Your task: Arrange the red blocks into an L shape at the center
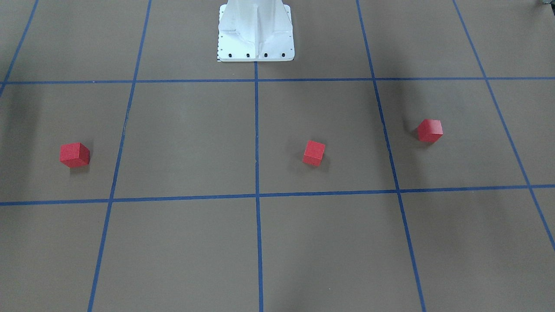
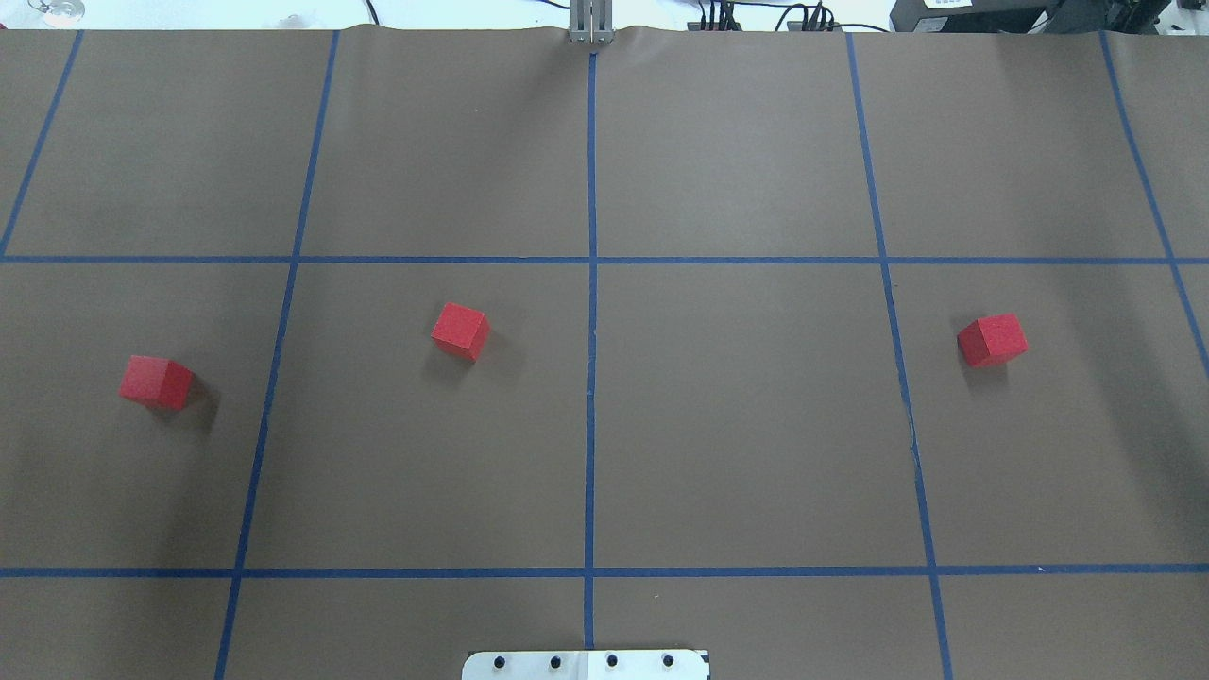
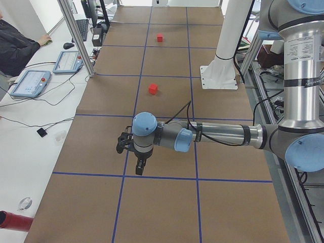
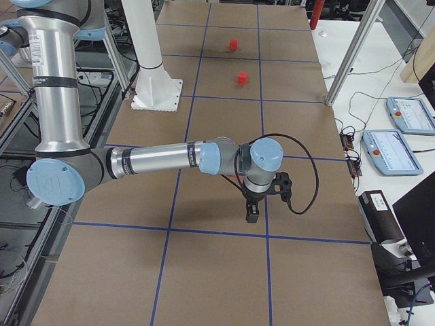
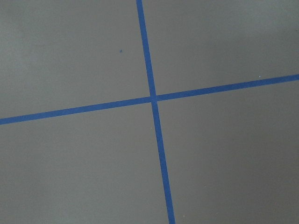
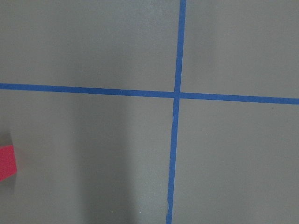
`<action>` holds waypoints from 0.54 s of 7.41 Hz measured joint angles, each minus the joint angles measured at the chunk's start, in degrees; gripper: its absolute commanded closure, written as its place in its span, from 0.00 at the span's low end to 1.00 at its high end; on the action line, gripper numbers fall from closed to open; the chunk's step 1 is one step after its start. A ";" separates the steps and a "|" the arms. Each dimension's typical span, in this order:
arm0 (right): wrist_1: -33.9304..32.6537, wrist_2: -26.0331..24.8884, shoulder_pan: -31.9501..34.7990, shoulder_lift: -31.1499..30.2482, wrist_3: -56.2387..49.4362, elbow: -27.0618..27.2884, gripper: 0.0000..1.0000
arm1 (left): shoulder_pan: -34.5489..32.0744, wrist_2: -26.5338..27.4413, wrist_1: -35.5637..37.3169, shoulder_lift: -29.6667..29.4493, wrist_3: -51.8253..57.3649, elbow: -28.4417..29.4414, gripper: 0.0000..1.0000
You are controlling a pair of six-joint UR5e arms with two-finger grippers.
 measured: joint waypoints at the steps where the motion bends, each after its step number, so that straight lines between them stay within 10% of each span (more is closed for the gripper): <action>1: 0.00 0.12 0.02 -0.07 -0.11 0.03 0.01 | 0.00 -0.02 -0.06 0.03 0.00 -0.08 0.00; 4: 0.01 0.26 0.05 -0.20 -0.02 0.15 0.01 | 0.19 -0.16 -0.82 -0.58 0.05 -0.92 0.00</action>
